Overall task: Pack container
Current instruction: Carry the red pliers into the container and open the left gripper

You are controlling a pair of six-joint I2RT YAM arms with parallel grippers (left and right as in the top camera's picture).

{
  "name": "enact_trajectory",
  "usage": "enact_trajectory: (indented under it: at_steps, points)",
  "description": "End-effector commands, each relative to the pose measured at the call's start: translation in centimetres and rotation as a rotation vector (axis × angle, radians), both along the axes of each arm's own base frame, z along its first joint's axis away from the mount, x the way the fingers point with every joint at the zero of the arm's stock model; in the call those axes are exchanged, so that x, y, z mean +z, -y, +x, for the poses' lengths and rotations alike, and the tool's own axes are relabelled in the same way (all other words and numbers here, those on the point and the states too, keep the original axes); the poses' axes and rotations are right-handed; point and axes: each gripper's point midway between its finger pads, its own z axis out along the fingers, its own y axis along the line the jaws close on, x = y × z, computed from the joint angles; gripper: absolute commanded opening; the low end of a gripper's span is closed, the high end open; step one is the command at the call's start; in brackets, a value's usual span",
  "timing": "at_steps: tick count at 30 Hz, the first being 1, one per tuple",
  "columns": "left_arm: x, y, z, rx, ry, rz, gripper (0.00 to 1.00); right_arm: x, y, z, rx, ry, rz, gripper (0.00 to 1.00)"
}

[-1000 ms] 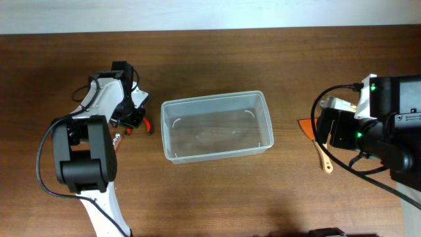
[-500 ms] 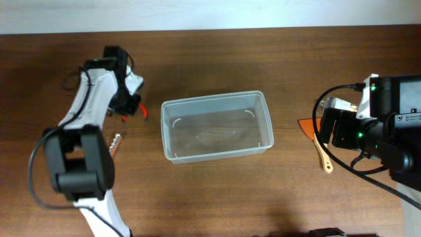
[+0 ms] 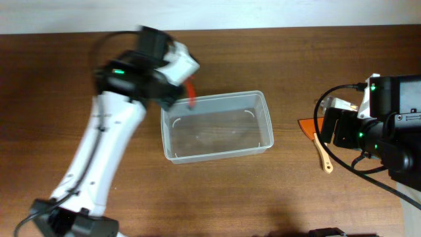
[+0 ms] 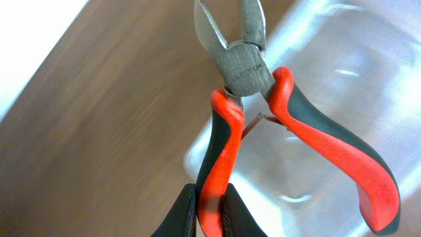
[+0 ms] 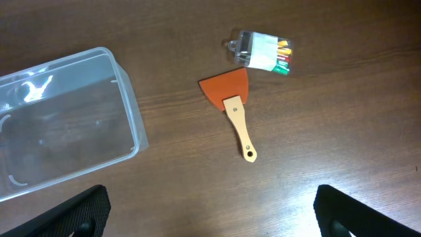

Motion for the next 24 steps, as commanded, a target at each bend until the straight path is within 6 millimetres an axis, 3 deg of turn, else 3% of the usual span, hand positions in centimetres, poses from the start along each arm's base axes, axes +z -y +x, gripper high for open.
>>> enact_trajectory:
  at_steps: [1,6,13,17,19,21,24]
  points:
    - [-3.5,4.5,-1.6,-0.285,-0.065,0.079,0.02,0.4,0.3,0.1,-0.003,0.016,-0.025,0.99]
    - [-9.1,6.9,-2.1,-0.344,-0.193,0.131,0.02,0.4,0.3,0.2,-0.003,0.017,-0.025,0.98]
    - [-16.4,7.1,-2.2,-0.349,-0.365,0.185,0.02,0.4,0.3,0.1,-0.003,0.016,-0.026,0.99]
    - [-18.9,6.9,-2.5,-0.338,-0.429,0.202,0.02,0.4,0.3,0.1,-0.003,0.016,-0.026,0.99]
    - [-19.9,6.8,-2.7,-0.338,-0.452,0.212,0.12,0.4,0.3,0.1,-0.003,0.016,-0.026,0.99]
    - [-20.5,6.7,-2.7,-0.337,-0.465,0.216,0.32,0.4,0.3,0.1,-0.003,0.016,-0.026,0.99]
    - [-20.7,6.7,-2.6,-0.334,-0.461,0.219,0.41,0.4,0.3,0.1,-0.003,0.016,-0.026,0.99]
